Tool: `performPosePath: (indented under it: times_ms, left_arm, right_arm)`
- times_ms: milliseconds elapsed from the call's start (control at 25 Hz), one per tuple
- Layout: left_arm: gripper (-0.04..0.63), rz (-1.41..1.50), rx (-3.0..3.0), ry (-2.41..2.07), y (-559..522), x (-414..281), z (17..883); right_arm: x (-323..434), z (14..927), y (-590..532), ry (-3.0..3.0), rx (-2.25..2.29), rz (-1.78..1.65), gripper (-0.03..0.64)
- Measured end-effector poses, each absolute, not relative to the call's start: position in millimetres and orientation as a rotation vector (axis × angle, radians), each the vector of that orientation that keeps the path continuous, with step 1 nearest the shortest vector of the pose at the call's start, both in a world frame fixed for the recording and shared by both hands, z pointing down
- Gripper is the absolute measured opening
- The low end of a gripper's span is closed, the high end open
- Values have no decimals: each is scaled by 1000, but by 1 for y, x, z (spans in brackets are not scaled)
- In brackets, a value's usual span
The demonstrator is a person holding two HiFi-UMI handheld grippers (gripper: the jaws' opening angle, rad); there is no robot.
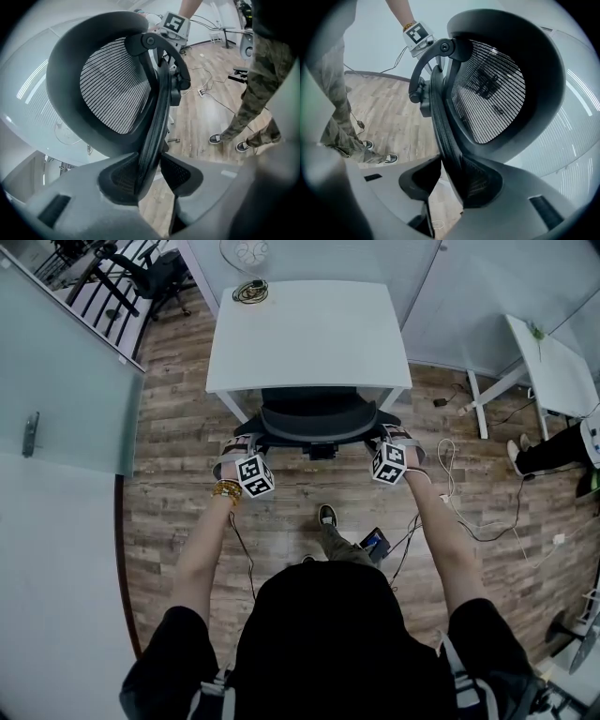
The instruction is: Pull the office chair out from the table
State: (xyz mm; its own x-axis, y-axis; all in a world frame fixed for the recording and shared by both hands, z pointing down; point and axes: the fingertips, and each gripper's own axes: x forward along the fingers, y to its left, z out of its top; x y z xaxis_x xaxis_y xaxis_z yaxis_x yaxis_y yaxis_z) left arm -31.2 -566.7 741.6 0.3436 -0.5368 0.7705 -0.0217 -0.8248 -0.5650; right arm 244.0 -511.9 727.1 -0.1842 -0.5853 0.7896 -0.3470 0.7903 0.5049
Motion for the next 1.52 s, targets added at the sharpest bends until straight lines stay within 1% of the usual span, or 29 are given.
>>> performPosePath:
  times_ms: [1520]
  left_arm:
    - [152,-1545,-2187,491,-518,-67,751]
  right_arm:
    - [206,732,-453,-1772,830,-119,130]
